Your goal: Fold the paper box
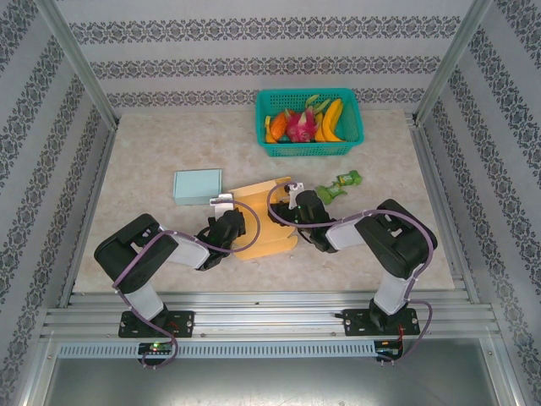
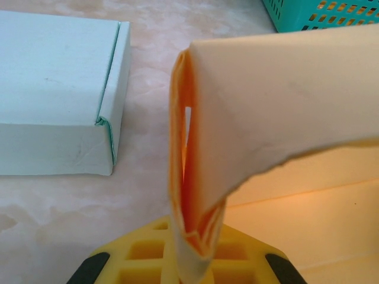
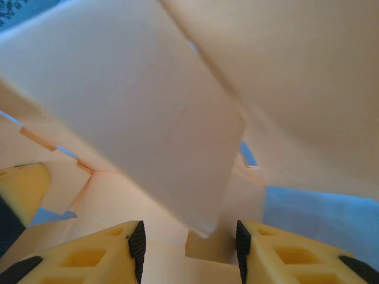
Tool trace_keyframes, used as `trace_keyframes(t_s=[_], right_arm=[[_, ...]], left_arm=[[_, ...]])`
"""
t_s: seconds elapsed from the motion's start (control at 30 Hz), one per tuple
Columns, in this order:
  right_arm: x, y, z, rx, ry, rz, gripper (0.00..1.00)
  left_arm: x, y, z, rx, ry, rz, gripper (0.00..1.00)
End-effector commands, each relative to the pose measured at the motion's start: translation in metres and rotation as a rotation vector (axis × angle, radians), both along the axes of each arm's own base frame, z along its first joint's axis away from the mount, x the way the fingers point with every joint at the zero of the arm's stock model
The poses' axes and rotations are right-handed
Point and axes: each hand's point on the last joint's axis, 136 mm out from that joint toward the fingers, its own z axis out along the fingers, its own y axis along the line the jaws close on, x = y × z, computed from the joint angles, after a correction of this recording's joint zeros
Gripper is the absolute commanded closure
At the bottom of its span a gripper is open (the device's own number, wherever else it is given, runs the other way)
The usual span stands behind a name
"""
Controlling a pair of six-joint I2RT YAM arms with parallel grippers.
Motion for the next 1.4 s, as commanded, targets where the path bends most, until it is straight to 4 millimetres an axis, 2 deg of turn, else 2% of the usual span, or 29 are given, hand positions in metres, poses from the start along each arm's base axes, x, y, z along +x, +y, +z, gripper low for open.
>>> trace_keyframes(t_s=[0.0,0.27,0.47,0.83,1.0,1.1,1.2,1.27,1.37], right_arm=[[0.003,0.012,0.019,0.014,-0.054,0.03,0.54],[0.007,0.021,0.002,0.016,-0.012,0.051,0.55],[-0.004,0.014,0.02,-0.017,-0.072,0.078,0.55],[-0.041,-0.039,0.048,-0.274,-0.239,0.015,0.54],[-0.053,-0.069,0.085,-0.283,-0.344,-0.089,0.53],[-0.052,-0.105,0.103,-0.324,-0.388,-0.237,0.49],[-0.044,-0.141,0.106,-0.356,-0.387,-0.351,0.46],[-0.044,-0.152,0.088,-0.34,-0.328,-0.343,0.46],[-0.044,-0.139,0.082,-0.26,-0.305,-0.24,0.46]], left_arm=[[-0.006,-0.012,-0.011,0.004,0.048,-0.058,1.0],[-0.006,-0.015,-0.011,-0.015,0.048,-0.068,1.0],[-0.006,-0.012,-0.011,-0.009,0.05,-0.049,1.0],[-0.006,-0.01,-0.008,-0.005,0.045,-0.045,1.0],[-0.007,-0.007,-0.001,-0.003,0.029,-0.042,1.0],[-0.01,-0.005,0.005,-0.018,0.005,-0.059,1.0],[-0.013,-0.007,0.01,-0.04,-0.01,-0.092,1.0],[-0.014,-0.01,0.012,-0.054,-0.013,-0.114,1.0],[-0.016,-0.014,0.015,-0.077,-0.021,-0.14,1.0]])
